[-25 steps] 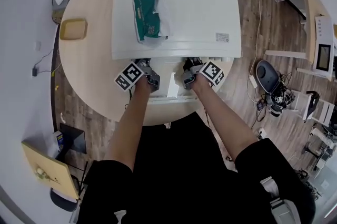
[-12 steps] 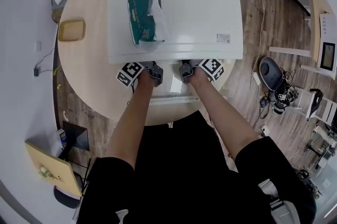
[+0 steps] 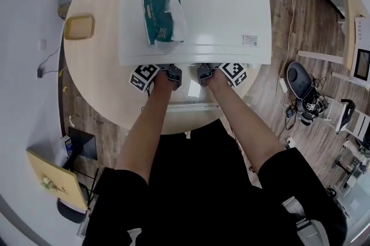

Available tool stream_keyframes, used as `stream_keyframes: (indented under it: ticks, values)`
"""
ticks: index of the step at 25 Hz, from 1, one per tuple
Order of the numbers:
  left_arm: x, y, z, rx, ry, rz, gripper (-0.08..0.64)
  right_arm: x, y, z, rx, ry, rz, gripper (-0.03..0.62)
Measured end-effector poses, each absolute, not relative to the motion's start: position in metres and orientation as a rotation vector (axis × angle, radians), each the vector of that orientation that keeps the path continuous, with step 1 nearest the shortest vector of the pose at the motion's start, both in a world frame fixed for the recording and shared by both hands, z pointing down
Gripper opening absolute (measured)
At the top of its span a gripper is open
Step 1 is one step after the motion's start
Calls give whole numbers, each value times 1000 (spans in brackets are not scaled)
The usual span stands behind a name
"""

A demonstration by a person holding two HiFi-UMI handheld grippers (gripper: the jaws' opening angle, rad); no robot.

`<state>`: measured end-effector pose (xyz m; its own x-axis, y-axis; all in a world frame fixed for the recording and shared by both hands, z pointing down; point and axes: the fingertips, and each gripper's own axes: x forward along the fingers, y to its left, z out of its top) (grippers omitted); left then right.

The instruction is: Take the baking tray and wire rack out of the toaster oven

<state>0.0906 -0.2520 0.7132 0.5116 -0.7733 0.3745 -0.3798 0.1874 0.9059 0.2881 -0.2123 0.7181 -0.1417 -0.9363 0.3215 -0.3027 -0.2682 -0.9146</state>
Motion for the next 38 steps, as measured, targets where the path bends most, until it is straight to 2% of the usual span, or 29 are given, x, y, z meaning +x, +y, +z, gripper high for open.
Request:
stream_keyframes:
  ticks: [6, 8, 9, 38]
  values:
    - [90, -251, 712, 1423, -1059, -449, 189, 287, -208, 718, -1501, 1367, -1443, 86]
    - [91, -248, 707, 1440, -1014, -494, 101, 287, -203, 717, -1487, 1338, -1443, 81]
    - [92, -245, 705, 1443, -1002, -505, 92, 286, -200, 716, -1482, 1329, -1444, 80]
    - [58, -86, 691, 1340, -953, -540, 74, 251, -45, 699, -1387, 1380, -1584, 78]
